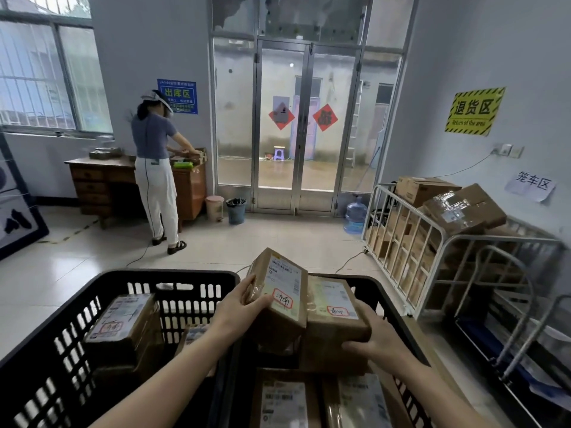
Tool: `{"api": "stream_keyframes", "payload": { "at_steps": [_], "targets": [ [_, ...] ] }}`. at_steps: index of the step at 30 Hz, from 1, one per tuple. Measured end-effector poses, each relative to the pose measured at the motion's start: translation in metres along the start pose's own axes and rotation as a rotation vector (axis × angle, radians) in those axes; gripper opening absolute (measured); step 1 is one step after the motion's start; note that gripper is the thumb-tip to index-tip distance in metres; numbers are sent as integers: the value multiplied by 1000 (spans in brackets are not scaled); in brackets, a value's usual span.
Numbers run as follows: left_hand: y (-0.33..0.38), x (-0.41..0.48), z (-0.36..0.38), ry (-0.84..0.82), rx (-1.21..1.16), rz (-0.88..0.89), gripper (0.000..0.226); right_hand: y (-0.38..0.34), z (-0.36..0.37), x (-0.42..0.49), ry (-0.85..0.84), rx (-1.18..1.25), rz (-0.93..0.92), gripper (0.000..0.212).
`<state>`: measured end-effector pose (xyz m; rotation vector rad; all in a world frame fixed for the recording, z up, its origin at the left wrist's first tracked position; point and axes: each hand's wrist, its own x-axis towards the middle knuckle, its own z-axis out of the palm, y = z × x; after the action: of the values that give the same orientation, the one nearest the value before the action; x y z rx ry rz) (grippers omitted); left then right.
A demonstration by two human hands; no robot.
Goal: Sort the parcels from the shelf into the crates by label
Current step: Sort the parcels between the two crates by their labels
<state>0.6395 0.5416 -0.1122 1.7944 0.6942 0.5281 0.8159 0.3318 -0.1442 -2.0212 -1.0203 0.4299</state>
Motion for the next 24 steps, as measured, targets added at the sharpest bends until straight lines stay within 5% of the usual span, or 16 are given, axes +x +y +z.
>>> {"api": "stream_keyframes", "payload": {
  "at_steps": [24],
  "targets": [
    [-8,31,25,68,86,-107,64,22,12,13,238,-390,-145,56]
  ]
}}
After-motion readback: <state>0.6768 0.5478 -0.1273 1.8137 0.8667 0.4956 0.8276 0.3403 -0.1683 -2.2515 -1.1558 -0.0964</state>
